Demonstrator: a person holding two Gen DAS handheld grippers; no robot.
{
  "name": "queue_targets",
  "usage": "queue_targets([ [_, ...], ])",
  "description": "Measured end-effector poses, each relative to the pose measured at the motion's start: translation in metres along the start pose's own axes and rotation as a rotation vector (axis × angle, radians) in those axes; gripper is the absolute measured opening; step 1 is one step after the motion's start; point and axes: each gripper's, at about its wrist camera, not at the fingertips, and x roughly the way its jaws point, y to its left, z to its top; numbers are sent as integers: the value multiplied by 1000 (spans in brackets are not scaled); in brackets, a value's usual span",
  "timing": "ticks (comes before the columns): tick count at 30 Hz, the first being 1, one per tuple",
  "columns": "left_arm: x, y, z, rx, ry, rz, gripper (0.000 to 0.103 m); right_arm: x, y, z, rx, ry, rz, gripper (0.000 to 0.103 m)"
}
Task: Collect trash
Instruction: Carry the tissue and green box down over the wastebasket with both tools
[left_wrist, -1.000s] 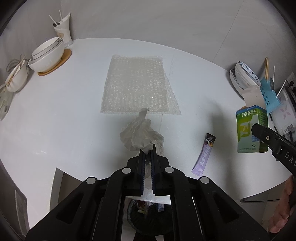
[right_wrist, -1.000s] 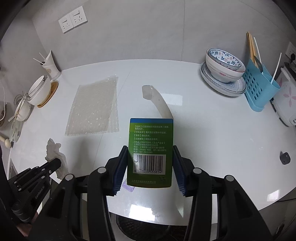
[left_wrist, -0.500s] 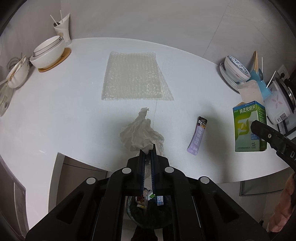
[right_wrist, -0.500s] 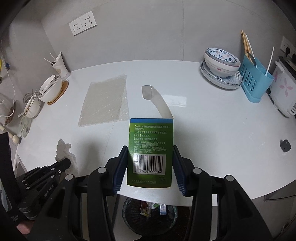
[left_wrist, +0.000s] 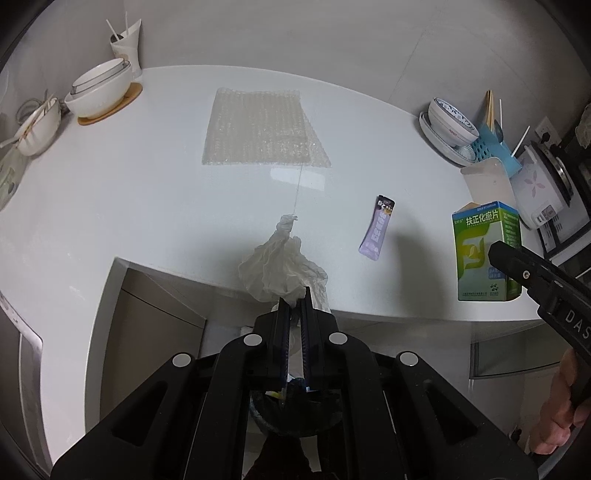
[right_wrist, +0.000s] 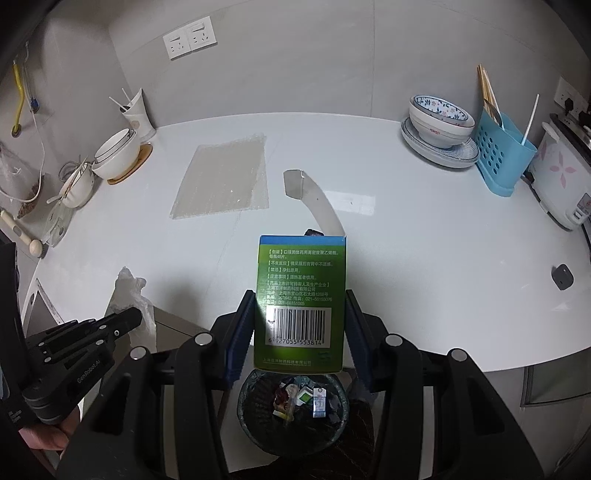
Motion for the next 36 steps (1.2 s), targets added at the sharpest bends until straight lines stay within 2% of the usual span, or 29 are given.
queue_targets([
  [10, -12, 2, -37, 1, 10, -20, 5, -14, 6, -33, -43, -6, 23, 45],
  [16, -6, 1, -57, 10, 33, -23, 5, -15, 7, -47, -69, -15, 39, 45],
  [29, 14, 10, -96, 25, 74, -9, 5, 5, 17, -90, -132, 13, 46, 45],
  [36, 33, 16, -108, -9, 87, -47, 5, 22, 14, -108, -148, 44, 50, 45],
])
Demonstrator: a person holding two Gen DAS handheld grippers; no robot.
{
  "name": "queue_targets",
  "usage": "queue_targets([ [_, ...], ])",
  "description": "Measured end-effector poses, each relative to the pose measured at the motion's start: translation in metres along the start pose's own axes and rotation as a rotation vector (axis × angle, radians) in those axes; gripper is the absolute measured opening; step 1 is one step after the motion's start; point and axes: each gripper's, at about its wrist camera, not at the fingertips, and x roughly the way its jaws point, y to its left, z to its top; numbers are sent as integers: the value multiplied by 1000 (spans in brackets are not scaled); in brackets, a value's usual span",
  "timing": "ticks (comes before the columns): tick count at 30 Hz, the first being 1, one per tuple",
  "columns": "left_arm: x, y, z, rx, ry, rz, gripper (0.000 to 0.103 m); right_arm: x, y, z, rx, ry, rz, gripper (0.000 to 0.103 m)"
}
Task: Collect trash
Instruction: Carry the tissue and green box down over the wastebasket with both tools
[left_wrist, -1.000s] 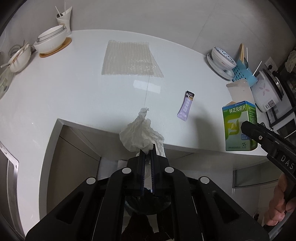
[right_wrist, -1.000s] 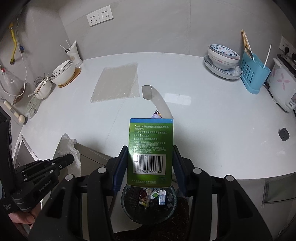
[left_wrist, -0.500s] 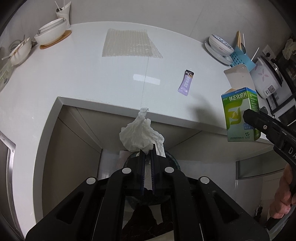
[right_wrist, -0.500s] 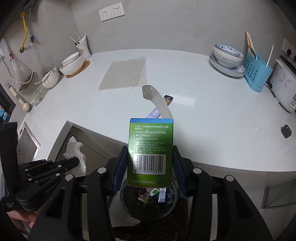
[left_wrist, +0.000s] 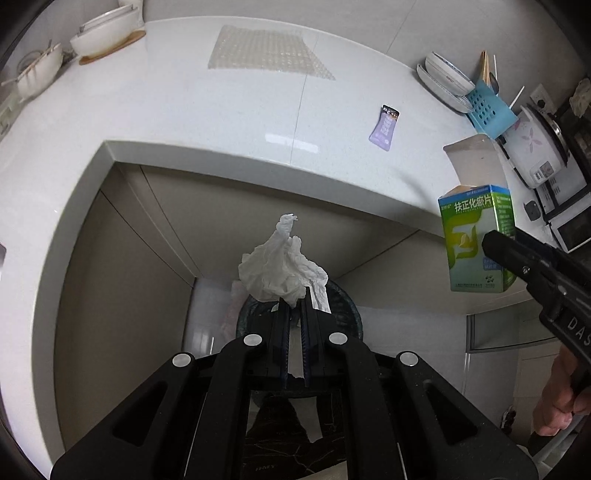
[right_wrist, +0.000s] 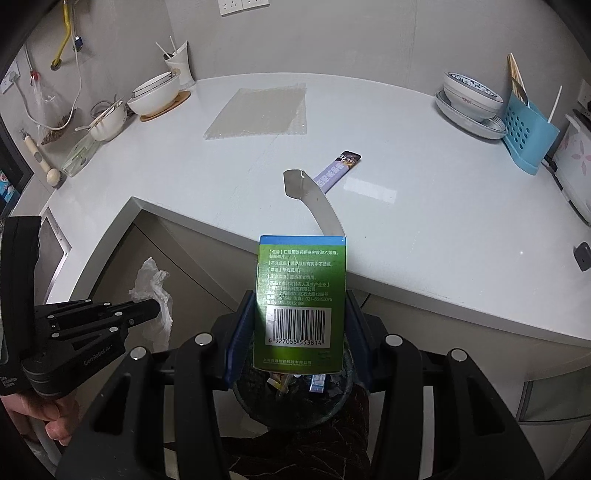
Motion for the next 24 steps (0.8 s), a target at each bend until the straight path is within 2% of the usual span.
queue_targets([
  [18, 53, -7, -17, 48, 47, 57, 5, 61, 7, -44, -19, 109, -14, 45],
  [24, 71, -1, -28, 18, 66, 45, 5, 82, 9, -55, -30, 135, -16, 45],
])
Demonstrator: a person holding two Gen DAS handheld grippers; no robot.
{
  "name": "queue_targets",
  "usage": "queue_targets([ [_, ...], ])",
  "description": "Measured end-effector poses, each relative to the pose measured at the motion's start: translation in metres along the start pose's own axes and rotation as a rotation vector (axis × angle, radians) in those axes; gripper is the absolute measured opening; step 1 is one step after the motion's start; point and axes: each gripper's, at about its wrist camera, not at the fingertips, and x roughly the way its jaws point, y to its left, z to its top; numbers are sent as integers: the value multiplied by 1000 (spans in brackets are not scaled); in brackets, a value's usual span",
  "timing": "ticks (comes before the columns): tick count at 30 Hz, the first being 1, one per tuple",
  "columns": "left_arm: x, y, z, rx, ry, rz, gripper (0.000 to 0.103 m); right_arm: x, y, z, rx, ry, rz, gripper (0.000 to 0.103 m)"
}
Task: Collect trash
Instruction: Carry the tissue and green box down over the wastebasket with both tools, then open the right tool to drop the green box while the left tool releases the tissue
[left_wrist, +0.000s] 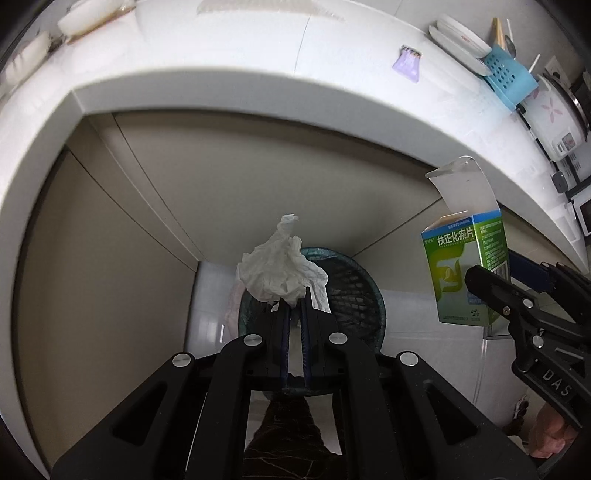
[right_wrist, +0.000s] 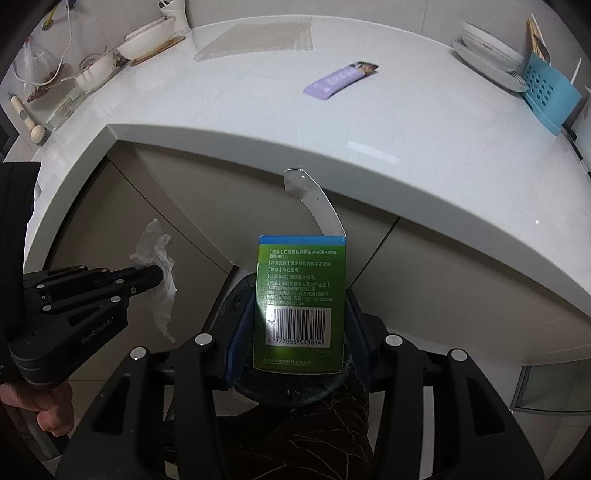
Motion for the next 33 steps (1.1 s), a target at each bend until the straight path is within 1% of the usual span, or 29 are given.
queue_targets([
  [5, 10, 2, -4, -6, -12, -15, 5, 21, 0, -5, -7, 12, 25, 45],
  [9, 14, 2, -7, -5, -16, -26, 5, 39, 4, -9, -36, 45, 28, 45],
  [17, 18, 4, -14, 0, -4, -8, 5, 59, 12, -17, -62, 96, 47, 45],
  [24, 18, 1, -11, 24, 5, 18, 5, 66, 13, -16, -43, 107, 59, 46],
  [25, 21, -1, -10, 26, 10, 22, 5, 66, 13, -16, -39, 104, 59, 50],
  [29, 25, -2, -10, 24, 27, 25, 5, 63, 9, -16, -18, 85, 53, 61],
  [31, 28, -3, -9, 23, 32, 25, 5, 61, 5, -17, -4, 74, 39, 71],
  [32, 29, -5, -8, 25, 35, 24, 5, 58, -1, -18, 5, 70, 32, 73],
  [33, 31, -8, -9, 29, 38, 22, 5, 55, -3, -18, 13, 64, 23, 78],
])
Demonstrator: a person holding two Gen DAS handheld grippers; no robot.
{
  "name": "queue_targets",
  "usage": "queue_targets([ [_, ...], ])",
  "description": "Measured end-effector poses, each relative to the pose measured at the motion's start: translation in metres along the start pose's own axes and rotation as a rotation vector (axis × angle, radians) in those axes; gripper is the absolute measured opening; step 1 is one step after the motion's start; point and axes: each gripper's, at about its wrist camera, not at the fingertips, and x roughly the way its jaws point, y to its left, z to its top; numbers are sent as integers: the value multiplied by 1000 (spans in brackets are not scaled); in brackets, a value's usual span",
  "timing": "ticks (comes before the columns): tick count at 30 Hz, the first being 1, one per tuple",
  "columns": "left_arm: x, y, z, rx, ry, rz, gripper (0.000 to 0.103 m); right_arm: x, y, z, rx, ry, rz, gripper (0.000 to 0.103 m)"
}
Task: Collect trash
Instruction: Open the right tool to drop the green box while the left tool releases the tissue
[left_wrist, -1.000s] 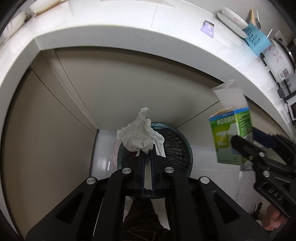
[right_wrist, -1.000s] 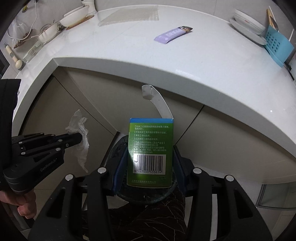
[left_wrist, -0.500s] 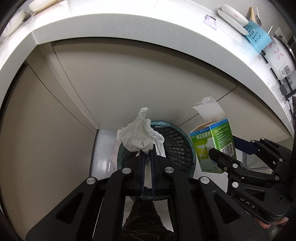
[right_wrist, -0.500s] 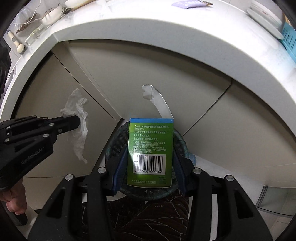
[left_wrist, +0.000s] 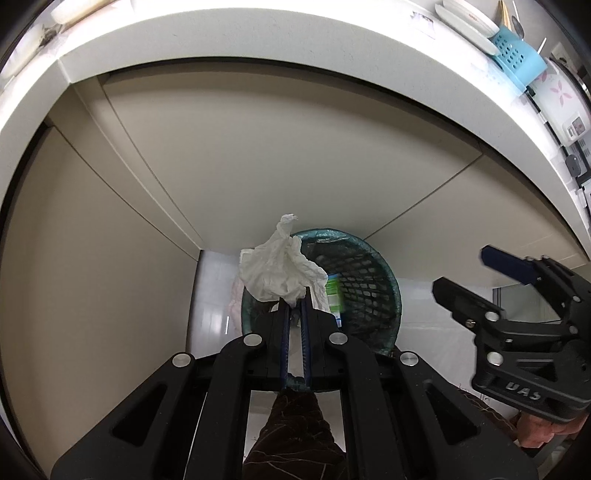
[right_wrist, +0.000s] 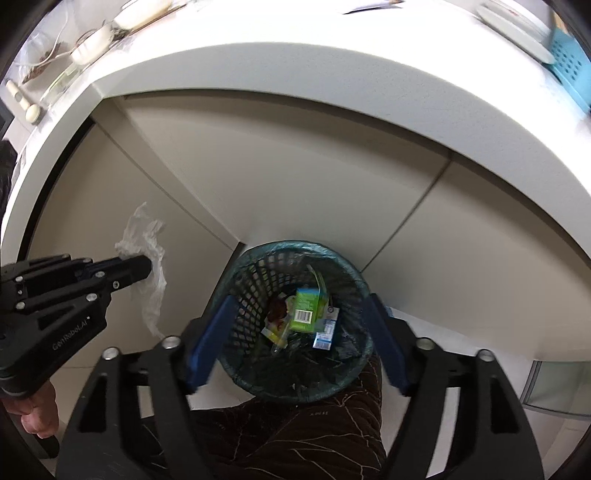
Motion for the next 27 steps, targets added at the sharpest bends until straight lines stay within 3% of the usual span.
queue_targets([
  [3, 7, -9, 3, 21, 7, -8, 5, -6, -6, -3, 18, -15, -22, 89],
  [7, 18, -19, 3, 55, 21, -21, 5, -11, -20, -3, 42, -38, -43, 94],
  [27, 65, -58, 1, 177, 69, -32, 6, -28, -72, -16, 160, -48, -104, 95],
])
